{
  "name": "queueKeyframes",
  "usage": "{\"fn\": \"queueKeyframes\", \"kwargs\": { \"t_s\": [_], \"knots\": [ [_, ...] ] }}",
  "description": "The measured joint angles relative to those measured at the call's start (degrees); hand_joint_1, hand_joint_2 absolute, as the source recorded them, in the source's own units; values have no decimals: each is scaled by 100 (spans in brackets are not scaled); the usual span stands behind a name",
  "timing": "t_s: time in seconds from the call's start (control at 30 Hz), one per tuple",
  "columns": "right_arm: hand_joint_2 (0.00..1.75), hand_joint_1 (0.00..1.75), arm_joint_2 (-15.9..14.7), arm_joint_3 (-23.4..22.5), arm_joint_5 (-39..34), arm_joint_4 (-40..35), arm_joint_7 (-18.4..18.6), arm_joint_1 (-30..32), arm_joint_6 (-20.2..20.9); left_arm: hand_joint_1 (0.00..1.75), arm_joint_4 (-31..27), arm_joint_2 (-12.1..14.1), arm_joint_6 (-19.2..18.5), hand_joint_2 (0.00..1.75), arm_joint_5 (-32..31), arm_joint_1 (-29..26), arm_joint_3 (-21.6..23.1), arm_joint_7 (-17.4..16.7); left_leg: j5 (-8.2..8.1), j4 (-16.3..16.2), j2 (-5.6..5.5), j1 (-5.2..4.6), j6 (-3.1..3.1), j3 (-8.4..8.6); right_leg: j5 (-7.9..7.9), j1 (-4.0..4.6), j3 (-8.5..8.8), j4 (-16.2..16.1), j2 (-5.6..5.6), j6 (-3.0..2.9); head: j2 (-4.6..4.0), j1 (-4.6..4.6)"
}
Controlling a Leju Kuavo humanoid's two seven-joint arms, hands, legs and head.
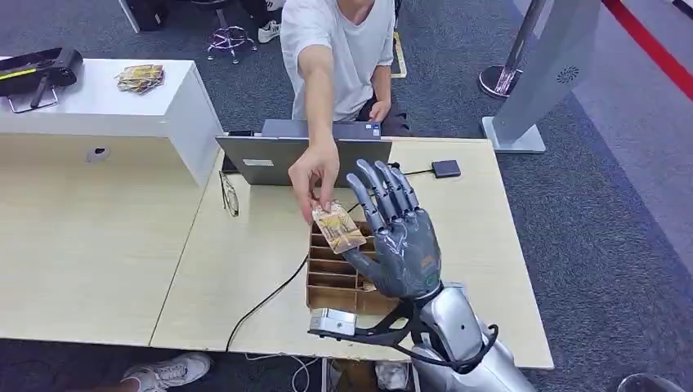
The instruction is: Pass the card to the sensor for recognition and then transmit it.
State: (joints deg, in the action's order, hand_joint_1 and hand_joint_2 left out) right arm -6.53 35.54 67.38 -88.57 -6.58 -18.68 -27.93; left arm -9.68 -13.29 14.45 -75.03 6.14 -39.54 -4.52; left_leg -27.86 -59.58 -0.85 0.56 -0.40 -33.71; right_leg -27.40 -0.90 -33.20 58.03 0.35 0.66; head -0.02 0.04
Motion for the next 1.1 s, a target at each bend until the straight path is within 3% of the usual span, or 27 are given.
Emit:
{"fn": "queueKeyframes", "kwargs": {
  "t_s": [0.43,0.47,0.5,0.53,0.57,0.73,1.1],
  "knots": [
    [175,0,219,120,-22,256,105,-125,74,0,-2,0,-29,0,-39,3,55,-9,0,0,0,0,0,0,0,0,0,0,0,0,0,2],
    [175,28,227,125,-22,273,107,-130,74,0,-2,0,-29,0,-39,2,55,-9,0,0,0,0,0,0,0,0,0,0,0,0,0,2],
    [175,28,236,129,-24,289,122,-134,74,0,-2,0,-29,0,-39,2,57,-9,0,0,0,0,0,0,0,0,0,0,0,0,0,0],
    [175,155,243,133,-33,300,125,-137,74,0,-2,0,-31,0,-39,3,57,-9,0,0,0,0,0,0,0,0,0,0,0,0,0,2],
    [175,162,249,136,-39,317,125,-141,72,0,-2,0,-35,0,-39,3,57,-9,0,0,0,0,0,0,0,0,0,0,0,0,0,0],
    [175,175,262,147,-87,359,129,-157,57,0,-2,0,-39,0,-39,2,61,-9,0,0,0,0,0,0,0,0,0,0,0,0,0,0],
    [175,175,267,151,-155,378,122,-166,48,0,-2,0,-39,0,-39,3,70,-9,0,0,0,0,0,0,0,0,0,0,0,0,0,2]
  ]
}}
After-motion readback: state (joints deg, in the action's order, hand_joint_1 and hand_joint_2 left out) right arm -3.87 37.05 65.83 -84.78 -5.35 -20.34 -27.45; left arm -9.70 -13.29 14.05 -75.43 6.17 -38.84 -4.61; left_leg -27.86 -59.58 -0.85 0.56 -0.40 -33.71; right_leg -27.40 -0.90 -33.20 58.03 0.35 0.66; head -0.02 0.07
